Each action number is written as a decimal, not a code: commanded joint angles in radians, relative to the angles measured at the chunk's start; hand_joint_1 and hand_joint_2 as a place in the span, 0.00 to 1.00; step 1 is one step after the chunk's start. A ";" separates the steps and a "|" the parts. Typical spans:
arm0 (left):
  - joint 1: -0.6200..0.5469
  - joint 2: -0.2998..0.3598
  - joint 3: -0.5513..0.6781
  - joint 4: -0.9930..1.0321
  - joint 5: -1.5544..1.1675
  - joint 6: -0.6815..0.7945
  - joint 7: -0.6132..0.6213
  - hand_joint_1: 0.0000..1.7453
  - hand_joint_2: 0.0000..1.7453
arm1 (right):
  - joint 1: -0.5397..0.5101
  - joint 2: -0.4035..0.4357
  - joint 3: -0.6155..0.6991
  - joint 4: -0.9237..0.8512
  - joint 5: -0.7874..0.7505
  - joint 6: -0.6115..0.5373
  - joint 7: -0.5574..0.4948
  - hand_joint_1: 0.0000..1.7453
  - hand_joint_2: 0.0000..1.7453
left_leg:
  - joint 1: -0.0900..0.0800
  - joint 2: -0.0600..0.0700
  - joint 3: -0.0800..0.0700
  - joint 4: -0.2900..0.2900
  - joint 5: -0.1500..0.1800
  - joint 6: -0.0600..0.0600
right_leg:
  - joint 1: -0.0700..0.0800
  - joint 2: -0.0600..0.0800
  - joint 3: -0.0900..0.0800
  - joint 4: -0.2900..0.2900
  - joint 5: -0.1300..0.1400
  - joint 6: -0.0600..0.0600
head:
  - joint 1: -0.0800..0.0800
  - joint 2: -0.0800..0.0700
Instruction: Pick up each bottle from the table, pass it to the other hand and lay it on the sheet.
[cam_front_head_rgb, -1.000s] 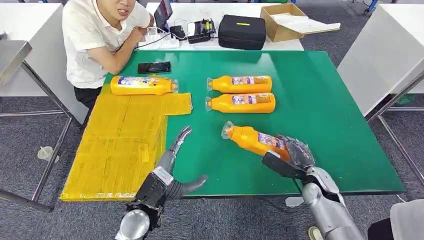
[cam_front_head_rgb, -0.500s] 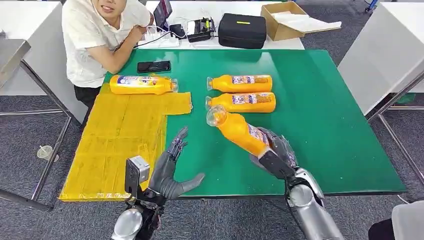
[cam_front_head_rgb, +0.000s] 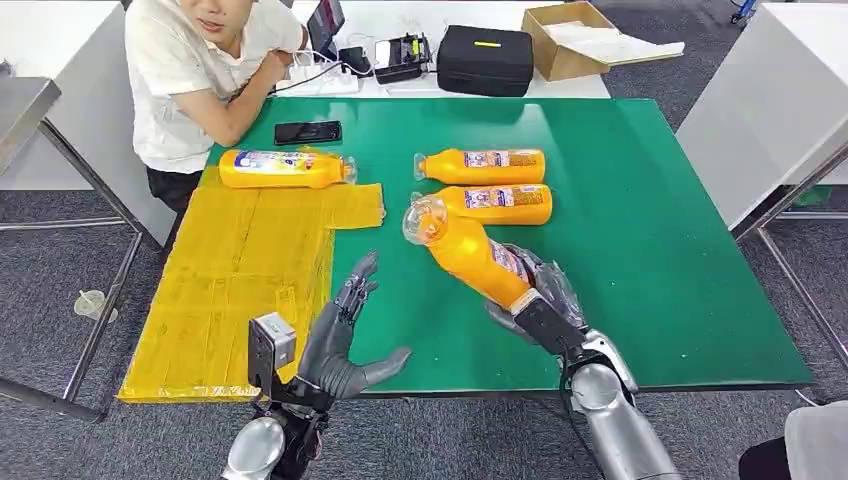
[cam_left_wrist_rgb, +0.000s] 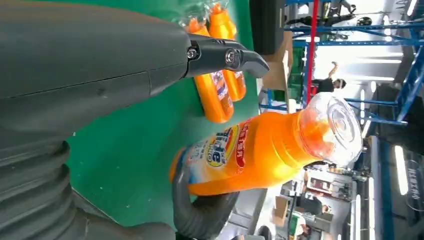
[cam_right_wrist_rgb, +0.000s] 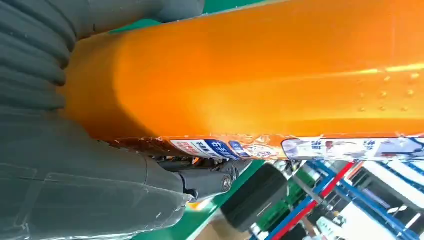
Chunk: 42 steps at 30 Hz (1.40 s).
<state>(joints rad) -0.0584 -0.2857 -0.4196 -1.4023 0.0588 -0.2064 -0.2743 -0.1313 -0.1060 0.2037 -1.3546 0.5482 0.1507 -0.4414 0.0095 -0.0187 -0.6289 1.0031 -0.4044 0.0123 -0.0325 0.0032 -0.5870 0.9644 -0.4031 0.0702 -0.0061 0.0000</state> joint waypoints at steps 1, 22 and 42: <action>-0.031 -0.023 -0.053 0.050 0.020 -0.008 -0.015 0.00 1.00 | -0.088 0.012 0.123 0.110 -0.025 0.046 -0.002 1.00 1.00 | 0.001 0.006 0.005 0.002 -0.004 0.000 | 0.002 0.004 0.004 0.001 -0.002 -0.006 | 0.000 0.000; -0.155 -0.063 0.017 0.181 0.293 -0.014 -0.026 0.00 1.00 | -0.182 0.122 0.382 0.150 -0.043 0.045 -0.033 1.00 1.00 | 0.001 0.003 -0.001 0.001 0.000 0.000 | 0.001 0.001 -0.002 0.000 0.000 -0.003 | 0.000 0.000; -0.176 -0.063 0.011 0.155 0.292 0.042 -0.063 0.00 1.00 | -0.178 0.128 0.449 0.166 -0.054 0.040 -0.041 1.00 1.00 | 0.001 0.002 0.000 0.002 -0.001 0.000 | 0.002 -0.001 -0.001 0.001 -0.002 -0.004 | 0.000 0.000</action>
<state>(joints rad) -0.1756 -0.3017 -0.4154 -1.2955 0.3487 -0.1713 -0.3414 -0.2683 0.0290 0.5901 -1.2429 0.4936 0.1839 -0.4780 0.0098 -0.0171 -0.6324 1.0033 -0.4035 0.0125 -0.0324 0.0036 -0.5919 0.9646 -0.4029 0.0702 -0.0057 0.0000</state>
